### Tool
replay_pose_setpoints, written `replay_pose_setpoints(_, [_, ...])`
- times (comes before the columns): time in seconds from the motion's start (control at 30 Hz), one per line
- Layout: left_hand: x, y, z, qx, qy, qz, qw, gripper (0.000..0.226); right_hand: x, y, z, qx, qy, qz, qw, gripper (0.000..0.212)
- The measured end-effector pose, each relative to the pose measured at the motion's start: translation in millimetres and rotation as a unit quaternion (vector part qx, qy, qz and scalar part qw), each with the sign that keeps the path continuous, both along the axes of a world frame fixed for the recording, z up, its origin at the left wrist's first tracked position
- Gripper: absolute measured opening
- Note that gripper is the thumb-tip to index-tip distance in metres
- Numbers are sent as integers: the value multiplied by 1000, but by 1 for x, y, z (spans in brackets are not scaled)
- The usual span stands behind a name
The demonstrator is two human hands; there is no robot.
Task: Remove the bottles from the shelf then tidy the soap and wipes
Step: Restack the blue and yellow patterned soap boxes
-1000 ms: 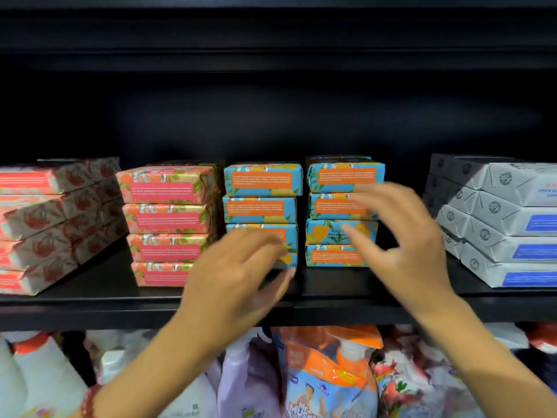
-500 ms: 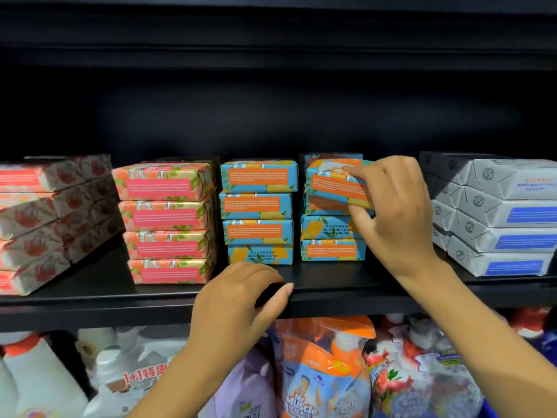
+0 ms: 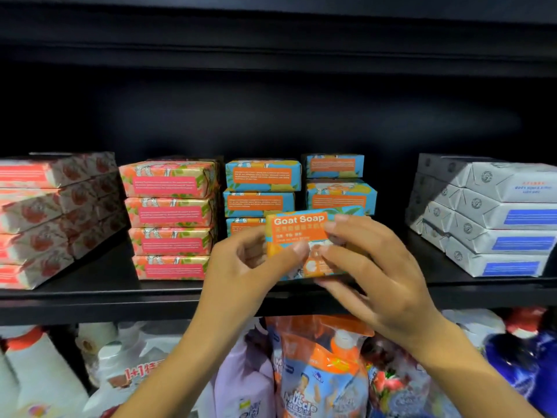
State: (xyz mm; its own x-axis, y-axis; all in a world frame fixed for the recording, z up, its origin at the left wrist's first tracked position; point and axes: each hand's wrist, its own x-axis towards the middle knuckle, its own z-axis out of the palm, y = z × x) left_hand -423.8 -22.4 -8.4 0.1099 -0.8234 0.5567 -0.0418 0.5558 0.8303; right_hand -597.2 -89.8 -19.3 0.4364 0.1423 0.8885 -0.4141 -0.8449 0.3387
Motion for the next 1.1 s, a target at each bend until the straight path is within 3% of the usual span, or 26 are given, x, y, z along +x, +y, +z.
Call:
replay_pose_setpoints(0.13, [7, -5, -9, -45, -21, 9, 999, 32, -4, 8, 9, 154, -30, -6, 988, 64])
replay_pose_setpoints(0.23, [9, -4, -11, -64, -24, -9, 998, 41, -5, 10, 12, 216, -14, 25, 976, 59])
replay_pose_setpoints(0.33, [15, -6, -15, -65, -43, -17, 997, 59, -5, 14, 9, 183, -19, 36, 982, 39])
replay_pose_setpoints(0.4, [19, -6, -17, -29, -35, -40, 998, 82, -4, 15, 5, 138, -33, 30, 989, 41])
replay_pose_setpoints(0.47, [19, -4, -17, 0, -29, -63, 998, 89, -3, 15, 2, 98, -40, 37, 994, 42])
replay_pose_setpoints(0.57, [17, -1, -16, -6, -50, -47, 998, 68, 0, 15, -1, 63, -32, 54, 996, 20])
replay_pose_setpoints(0.63, [18, 0, -16, -23, -68, -22, 997, 57, -1, 14, -2, 74, -14, 39, 996, 17])
replay_pose_setpoints(0.7, [19, 3, -16, -49, -97, 3, 994, 58, -4, 13, -2, 127, 2, 16, 992, 29])
replay_pose_setpoints(0.77, [21, 5, -17, -80, -140, 41, 986, 61, -8, 15, -1, 213, 7, 14, 977, 56])
replay_pose_setpoints(0.83, [24, 4, -19, -111, -177, 72, 975, 64, -10, 19, 1, 305, -4, 31, 952, 82])
replay_pose_setpoints(0.9, [24, 1, -21, -140, -206, 77, 965, 63, -8, 21, 4, 387, -22, 46, 921, 89])
replay_pose_setpoints(1.0, [23, -2, -26, -183, -231, 73, 953, 57, -4, 21, 6, 448, -12, 50, 892, 76])
replay_pose_setpoints(1.1, [24, -2, -29, -184, -253, 80, 946, 53, -2, 22, 7, 435, -30, 39, 899, 56])
